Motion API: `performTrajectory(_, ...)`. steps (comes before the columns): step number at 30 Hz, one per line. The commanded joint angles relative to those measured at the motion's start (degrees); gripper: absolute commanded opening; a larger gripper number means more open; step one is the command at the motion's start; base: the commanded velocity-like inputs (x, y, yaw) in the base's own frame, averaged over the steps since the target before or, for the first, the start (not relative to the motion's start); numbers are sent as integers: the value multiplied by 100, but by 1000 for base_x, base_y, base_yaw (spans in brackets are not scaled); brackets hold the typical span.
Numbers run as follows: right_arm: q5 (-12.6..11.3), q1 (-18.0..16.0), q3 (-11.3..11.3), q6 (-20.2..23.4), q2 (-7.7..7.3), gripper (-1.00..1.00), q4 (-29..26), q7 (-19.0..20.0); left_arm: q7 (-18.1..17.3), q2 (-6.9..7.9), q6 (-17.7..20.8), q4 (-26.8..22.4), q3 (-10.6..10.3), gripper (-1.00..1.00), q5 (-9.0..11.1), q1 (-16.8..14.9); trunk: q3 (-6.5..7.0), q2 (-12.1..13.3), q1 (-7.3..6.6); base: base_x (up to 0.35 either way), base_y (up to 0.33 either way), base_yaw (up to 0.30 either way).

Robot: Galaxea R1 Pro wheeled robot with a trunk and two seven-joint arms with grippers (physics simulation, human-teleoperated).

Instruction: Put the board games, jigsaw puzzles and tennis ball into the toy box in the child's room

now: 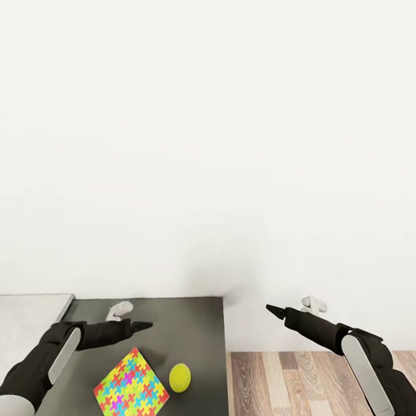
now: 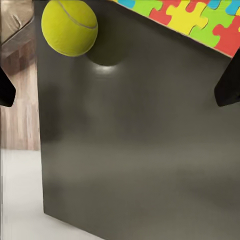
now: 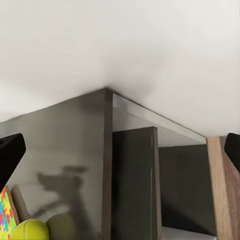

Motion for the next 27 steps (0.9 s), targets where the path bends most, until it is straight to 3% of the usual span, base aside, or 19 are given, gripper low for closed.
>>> performTrajectory(1,20,-5,-10,31,1,100,-3,33,7,-11,31,-17,-50,100,27,-5,-20,-12,3,0,0,0)
performTrajectory(19,22,-5,-10,19,1,100,-5,33,69,-83,59,-882,-868,100,-24,48,-175,-12,3,0,0,0)
performTrajectory(27,24,-5,-5,-1,-6,100,-11,33,74,-47,164,-1175,-980,100,-33,73,-238,-12,3,0,0,0)
